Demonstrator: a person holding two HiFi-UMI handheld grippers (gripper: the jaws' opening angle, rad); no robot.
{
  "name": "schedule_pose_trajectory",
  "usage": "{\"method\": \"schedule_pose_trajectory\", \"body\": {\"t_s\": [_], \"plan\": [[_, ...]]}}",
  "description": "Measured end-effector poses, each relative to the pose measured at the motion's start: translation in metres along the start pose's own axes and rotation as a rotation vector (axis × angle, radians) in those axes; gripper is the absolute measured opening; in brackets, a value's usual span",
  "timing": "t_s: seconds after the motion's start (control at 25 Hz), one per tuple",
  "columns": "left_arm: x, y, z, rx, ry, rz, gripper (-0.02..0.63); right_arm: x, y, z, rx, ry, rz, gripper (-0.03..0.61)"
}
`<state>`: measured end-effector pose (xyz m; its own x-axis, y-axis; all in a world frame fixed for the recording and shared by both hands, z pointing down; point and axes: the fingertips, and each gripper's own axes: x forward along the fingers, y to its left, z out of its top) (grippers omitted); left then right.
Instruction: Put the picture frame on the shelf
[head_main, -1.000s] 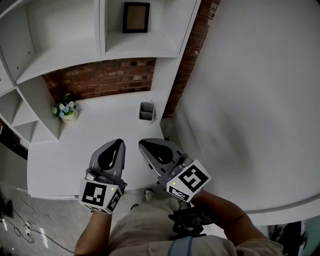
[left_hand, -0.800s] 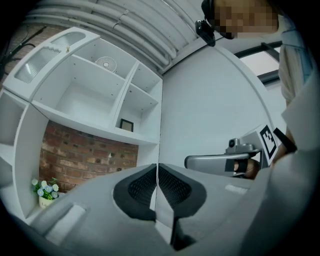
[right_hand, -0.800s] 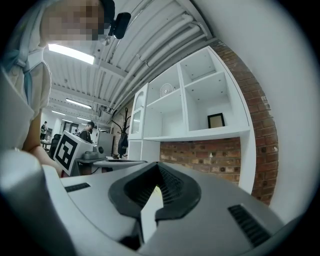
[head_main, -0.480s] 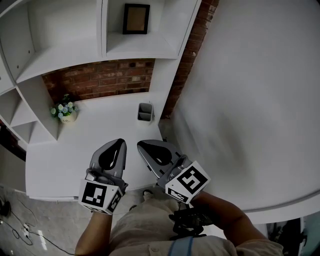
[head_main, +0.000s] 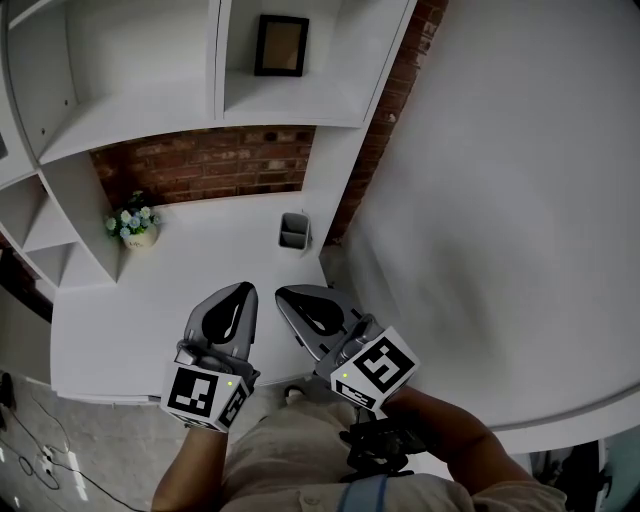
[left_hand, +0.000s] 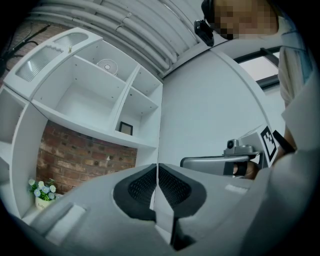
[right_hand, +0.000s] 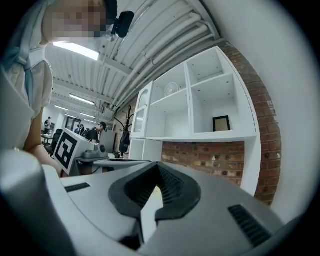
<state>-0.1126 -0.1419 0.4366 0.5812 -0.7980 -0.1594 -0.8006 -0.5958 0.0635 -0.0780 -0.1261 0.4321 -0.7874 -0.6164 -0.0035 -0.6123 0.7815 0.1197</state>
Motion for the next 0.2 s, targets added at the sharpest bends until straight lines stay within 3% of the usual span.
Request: {"method": "schedule_pose_trajectory", "body": {"t_s": [0.2], "plan": [[0.0,0.0056,0.0022,-0.003,-0.008,0.0,0.021,0.0063,-0.0023,-0.004,0.004,0.015,0.004,0.014]]}}
